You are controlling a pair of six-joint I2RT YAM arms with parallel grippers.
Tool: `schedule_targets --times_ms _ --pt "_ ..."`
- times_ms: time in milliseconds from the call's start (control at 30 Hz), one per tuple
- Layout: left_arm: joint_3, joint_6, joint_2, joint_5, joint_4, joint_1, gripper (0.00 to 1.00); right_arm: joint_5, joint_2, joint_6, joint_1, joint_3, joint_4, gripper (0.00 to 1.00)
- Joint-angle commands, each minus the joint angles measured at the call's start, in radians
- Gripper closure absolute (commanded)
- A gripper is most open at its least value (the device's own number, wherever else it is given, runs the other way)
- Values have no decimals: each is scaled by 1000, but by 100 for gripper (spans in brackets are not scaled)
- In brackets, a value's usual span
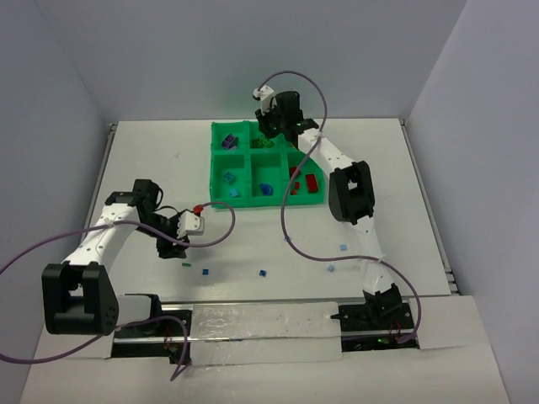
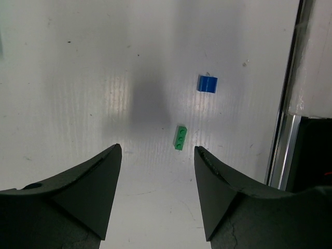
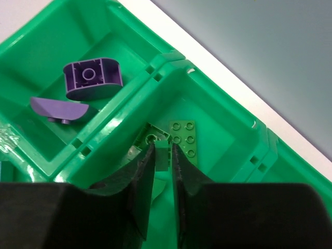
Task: Sort the legos into containers by color
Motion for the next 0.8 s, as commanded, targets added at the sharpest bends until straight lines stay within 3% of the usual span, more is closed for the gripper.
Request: schedule_targets --times_ms 0,333,567,767 --pt "-33 88 0 -33 -10 -29 34 14 2 26 -12 9 35 65" --pt "-136 58 -52 -55 40 -147 36 15 -111 80 -13 -78 24 40" --pt "-176 -30 -62 -46 112 -231 39 2 -260 97 -30 -177 17 37" --pt "-204 -116 -63 -123 186 -270 44 3 -316 117 -68 -193 -21 35"
